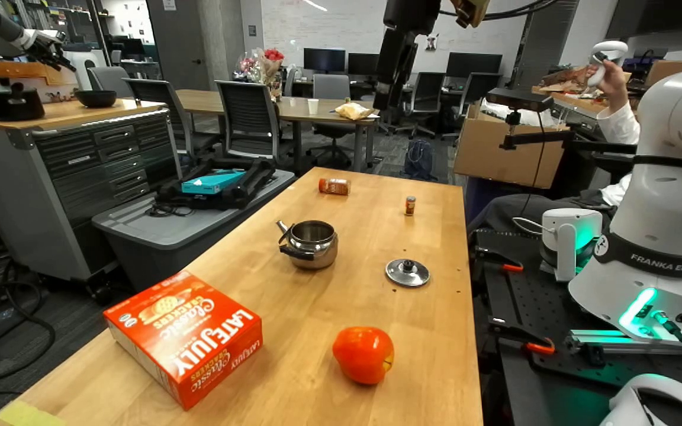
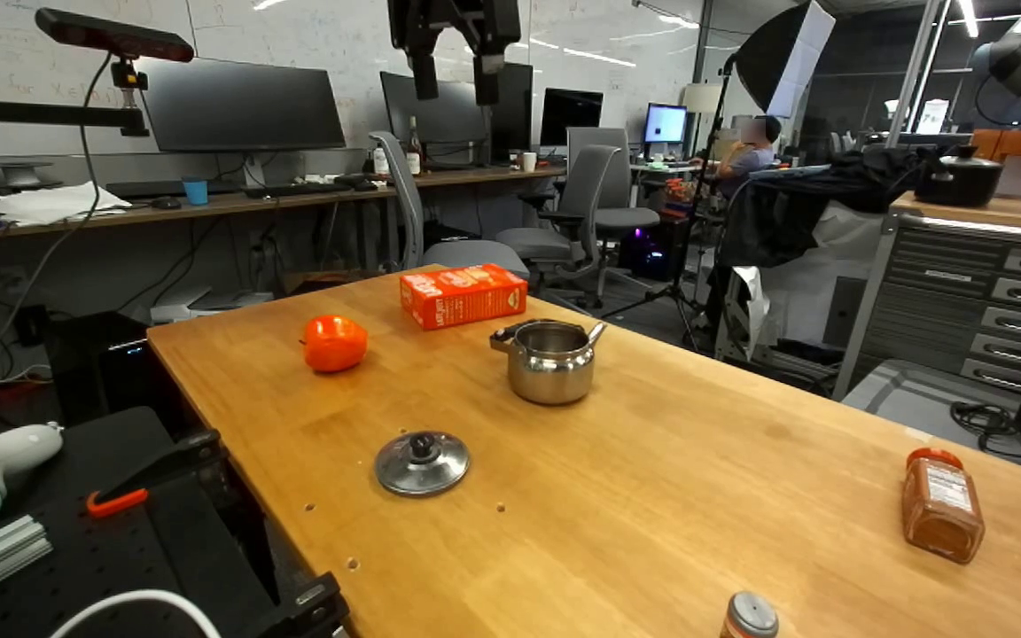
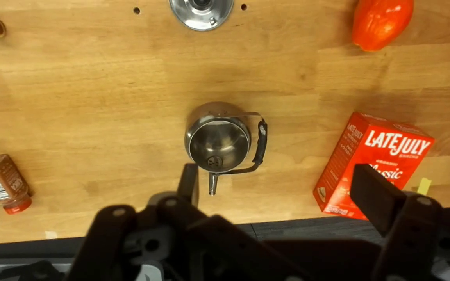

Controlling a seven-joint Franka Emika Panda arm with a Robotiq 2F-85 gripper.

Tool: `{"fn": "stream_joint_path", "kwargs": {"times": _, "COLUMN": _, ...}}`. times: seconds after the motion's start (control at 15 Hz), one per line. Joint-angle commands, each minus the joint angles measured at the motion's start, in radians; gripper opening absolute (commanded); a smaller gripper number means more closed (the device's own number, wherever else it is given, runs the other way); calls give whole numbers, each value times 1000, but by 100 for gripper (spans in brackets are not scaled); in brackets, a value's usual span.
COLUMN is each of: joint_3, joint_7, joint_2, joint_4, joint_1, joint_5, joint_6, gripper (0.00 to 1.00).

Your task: Put the lid on the silver pot

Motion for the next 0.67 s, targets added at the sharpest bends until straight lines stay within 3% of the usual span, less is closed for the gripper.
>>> {"fn": "stream_joint_path", "kwargs": {"times": 0.0, "joint_3": -5, "joint_7": -47, "joint_2": 33, "joint_4": -23, "joint_1": 17, "joint_5": 4, "joint_6": 43, "gripper": 100}}
{"fn": "stream_joint_path", "kwargs": {"times": 0.6, "joint_3": -9, "joint_7": -110, "joint_2": 166, "joint_4": -78, "joint_1": 55, "joint_5": 42, "joint_6": 150, "gripper": 100}}
